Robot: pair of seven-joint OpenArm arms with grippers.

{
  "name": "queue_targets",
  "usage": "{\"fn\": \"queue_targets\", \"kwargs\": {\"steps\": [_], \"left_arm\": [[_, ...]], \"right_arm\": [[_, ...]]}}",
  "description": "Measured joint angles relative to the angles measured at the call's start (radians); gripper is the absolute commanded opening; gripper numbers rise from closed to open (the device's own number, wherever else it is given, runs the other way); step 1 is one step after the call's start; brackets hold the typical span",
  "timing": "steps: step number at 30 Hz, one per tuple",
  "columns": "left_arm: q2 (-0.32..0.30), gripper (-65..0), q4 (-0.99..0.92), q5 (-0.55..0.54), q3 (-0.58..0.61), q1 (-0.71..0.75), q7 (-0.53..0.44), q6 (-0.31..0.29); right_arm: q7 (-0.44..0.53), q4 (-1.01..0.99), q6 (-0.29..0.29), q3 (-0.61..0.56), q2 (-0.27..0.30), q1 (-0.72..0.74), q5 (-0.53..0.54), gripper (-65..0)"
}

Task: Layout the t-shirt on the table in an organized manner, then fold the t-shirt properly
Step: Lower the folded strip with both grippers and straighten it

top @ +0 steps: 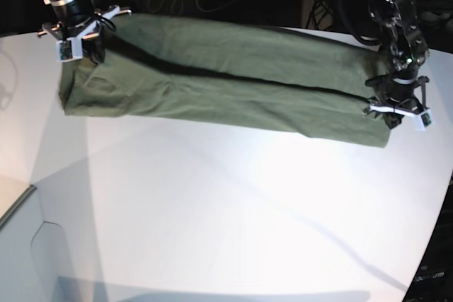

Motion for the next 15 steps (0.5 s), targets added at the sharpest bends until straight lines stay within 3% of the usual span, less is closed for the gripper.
{"fn": "queue_targets", "kwargs": {"steps": [9, 15], "left_arm": [[0.012, -64.9, 0.003, 0.000, 0.000, 0.023, 0.000, 0.000], [0.010, -64.9, 0.007, 0.000, 0.000, 0.042, 0.000, 0.001]], "right_arm": [[0.000, 0.001, 0.002, -0.006, 0.000, -0.064, -0.001, -65.0], [0.000, -0.064, 0.002, -0.002, 0.000, -0.032, -0.002, -65.0]]}}
